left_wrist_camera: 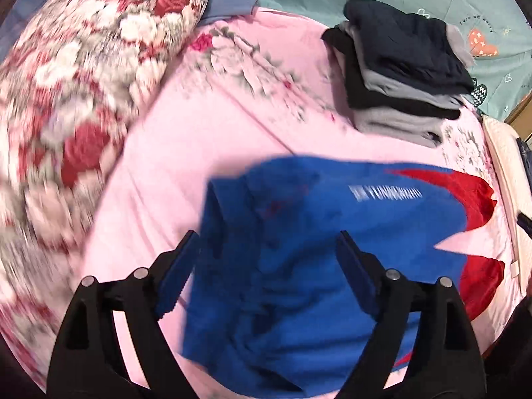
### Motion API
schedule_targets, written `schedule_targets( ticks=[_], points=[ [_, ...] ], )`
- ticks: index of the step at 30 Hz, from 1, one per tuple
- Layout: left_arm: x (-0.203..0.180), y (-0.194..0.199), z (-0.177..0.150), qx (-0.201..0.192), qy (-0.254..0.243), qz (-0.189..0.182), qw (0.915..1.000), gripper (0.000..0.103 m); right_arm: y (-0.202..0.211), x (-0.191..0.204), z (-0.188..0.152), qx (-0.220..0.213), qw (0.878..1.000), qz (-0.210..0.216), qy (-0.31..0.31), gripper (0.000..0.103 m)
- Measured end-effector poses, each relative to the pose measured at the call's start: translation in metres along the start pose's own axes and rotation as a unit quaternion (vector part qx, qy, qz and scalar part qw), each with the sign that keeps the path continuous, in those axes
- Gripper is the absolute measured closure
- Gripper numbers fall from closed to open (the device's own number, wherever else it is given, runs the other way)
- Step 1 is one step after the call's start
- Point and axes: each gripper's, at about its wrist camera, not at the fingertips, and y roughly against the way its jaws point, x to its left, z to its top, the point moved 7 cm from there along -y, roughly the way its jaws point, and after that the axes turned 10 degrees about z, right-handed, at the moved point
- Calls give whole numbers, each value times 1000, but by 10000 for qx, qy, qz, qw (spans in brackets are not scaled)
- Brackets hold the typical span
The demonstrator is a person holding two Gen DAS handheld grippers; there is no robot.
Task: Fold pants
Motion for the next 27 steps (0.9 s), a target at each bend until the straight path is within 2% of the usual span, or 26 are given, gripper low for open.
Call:
schedule_targets(
  ticks=[4,6,8,10,13,16,18,19,20,22,23,25,27],
  points=[
    [13,-35,46,51,-94,-33,9999,18,25,28,-32,-58,9991,392,158,43],
    [10,-57,56,155,-276,-140,9994,19,34,34,-46,-37,9987,481,176,43],
    [1,-81,62,440,-423,-463,9971,19,42,34,-61,-40,9987,502,116,43],
    [-9,-91,60,541,-624,-605,9947,20,51,30,-73,-59,9991,423,42,43],
    [-33,-100,47,715,-1231,-836,9863,20,61,20,-84,-78,9997,221,-99,43],
    [-50,-103,28,671,-1912,-645,9771,21,67,13,-90,-91,9996,70,-249,43],
    [-54,-106,20,556,-2047,-489,9760,31,68,13,-89,-85,9995,6,-293,43],
    [-58,-104,16,430,-2151,-461,9746,60,66,16,-87,-65,9996,5,-281,43],
    [-61,-102,12,371,-2229,-508,9728,99,63,20,-85,-39,9997,24,-247,43],
    [-58,-100,17,99,-2180,-331,9753,98,54,38,-79,57,9999,107,-88,43],
    [-51,-99,27,-81,-1968,-236,9801,98,48,48,-74,122,9998,150,17,43],
    [-35,-102,43,-56,-1394,-556,9887,98,31,79,-63,290,9986,271,341,43],
    [-32,-108,47,-20,-1167,-761,9902,97,12,114,-52,444,9947,463,800,43]
  ],
)
